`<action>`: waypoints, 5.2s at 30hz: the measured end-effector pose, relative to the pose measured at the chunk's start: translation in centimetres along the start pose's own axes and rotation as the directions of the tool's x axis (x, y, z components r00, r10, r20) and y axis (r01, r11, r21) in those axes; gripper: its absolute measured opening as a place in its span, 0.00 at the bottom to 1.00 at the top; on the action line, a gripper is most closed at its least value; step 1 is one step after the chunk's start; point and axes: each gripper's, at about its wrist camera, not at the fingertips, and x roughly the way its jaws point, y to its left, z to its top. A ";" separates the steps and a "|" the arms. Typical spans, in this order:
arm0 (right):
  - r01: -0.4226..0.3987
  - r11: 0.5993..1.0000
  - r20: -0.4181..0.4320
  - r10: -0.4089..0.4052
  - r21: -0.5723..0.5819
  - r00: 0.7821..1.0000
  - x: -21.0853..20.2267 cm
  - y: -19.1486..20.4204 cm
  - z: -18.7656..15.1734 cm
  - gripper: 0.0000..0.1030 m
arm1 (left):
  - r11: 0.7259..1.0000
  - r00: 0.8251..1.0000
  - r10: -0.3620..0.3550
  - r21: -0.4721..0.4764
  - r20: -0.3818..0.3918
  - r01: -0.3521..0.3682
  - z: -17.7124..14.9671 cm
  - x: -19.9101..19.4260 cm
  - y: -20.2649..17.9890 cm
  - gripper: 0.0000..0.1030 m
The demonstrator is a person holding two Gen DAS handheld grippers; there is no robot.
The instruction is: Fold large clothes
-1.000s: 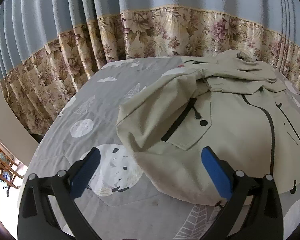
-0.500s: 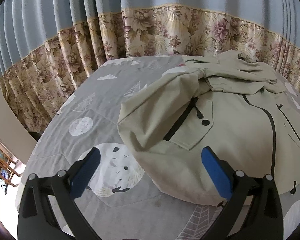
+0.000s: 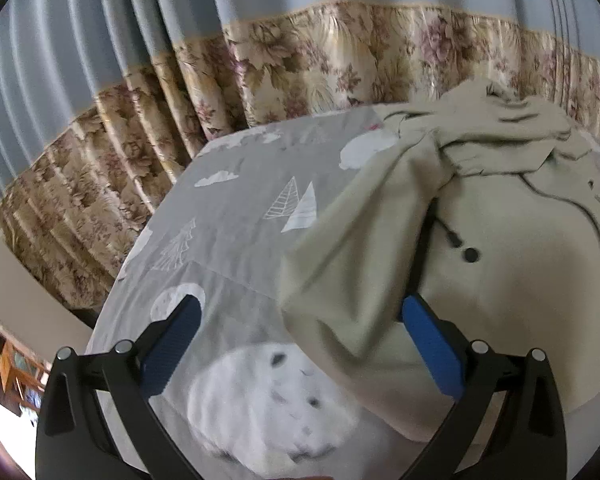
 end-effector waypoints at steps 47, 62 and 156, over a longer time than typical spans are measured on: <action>0.155 0.985 0.133 -0.165 0.082 0.977 -9.9 -11.5 -2.2 0.72 | 0.967 0.966 -0.246 -0.092 -0.084 0.238 -4.7 -9.7 -3.3 0.92; 0.062 0.996 0.090 -0.068 0.068 0.994 -5.8 -11.7 -4.4 0.73 | 0.908 0.912 -0.401 0.091 -0.083 0.408 -5.8 -6.7 -10.9 0.62; -0.021 0.999 -0.207 0.029 0.042 0.978 24.0 -12.8 29.1 0.73 | 0.935 0.896 -0.340 0.002 -0.285 0.355 21.9 21.6 -13.9 0.64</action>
